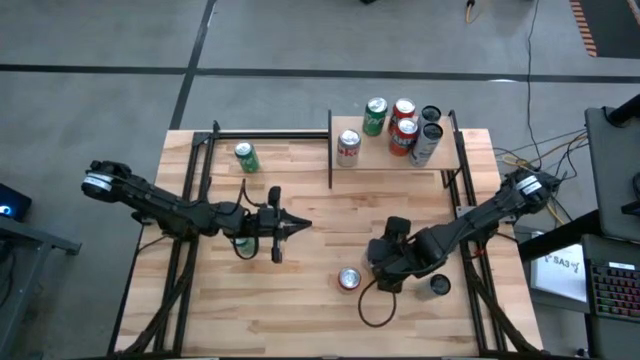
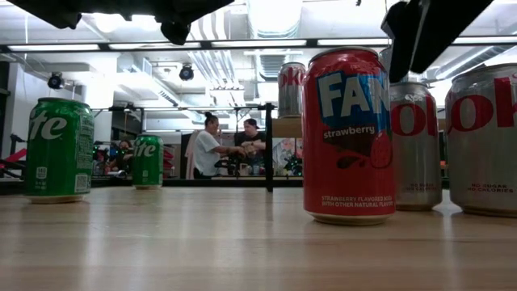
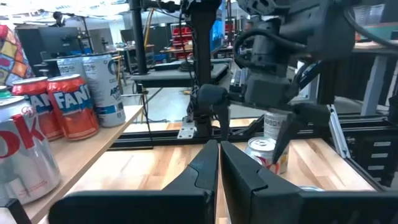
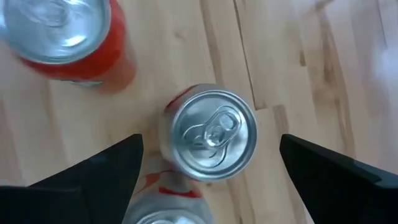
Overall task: Place canned beverage on shelf
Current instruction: Put the left silver soda can on the back of the shelf aligned with the other silver soda can
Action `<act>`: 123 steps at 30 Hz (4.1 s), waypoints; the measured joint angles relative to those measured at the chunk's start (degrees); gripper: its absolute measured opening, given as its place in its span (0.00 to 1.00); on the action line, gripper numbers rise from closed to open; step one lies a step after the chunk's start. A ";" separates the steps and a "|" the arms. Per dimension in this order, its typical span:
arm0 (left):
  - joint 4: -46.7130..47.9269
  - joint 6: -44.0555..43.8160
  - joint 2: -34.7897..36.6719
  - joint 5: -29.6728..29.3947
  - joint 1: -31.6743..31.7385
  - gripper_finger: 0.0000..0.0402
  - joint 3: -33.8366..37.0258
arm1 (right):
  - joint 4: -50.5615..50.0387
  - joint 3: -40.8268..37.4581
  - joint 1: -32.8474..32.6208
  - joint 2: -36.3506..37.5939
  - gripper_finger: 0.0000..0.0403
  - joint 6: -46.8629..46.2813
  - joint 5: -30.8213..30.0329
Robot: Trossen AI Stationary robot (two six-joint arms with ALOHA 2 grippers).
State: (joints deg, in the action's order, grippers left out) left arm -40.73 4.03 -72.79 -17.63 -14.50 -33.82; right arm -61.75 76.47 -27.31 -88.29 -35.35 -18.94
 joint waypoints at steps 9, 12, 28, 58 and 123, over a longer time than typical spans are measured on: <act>0.02 -0.15 0.00 0.00 -0.02 0.00 0.00 | -1.19 -0.01 3.71 -4.47 0.91 2.16 4.38; 0.04 -0.20 0.00 0.00 -0.02 0.00 0.00 | -0.88 -0.02 4.76 -5.71 0.91 3.95 4.49; 0.15 -1.56 0.02 0.02 -0.02 0.01 0.00 | 0.71 -0.17 8.24 -6.07 0.71 9.02 0.93; 2.05 4.06 -13.43 -16.84 -0.01 0.80 -4.24 | 29.40 2.08 13.47 0.68 0.71 29.49 -14.29; -24.95 5.62 -4.12 -0.83 0.44 0.71 6.58 | 65.84 -10.54 10.75 4.64 0.89 38.40 -9.48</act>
State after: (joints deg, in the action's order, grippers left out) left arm -65.68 9.65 -76.91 -18.45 -14.06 -27.24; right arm 4.09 65.93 -16.56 -83.65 3.05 -28.42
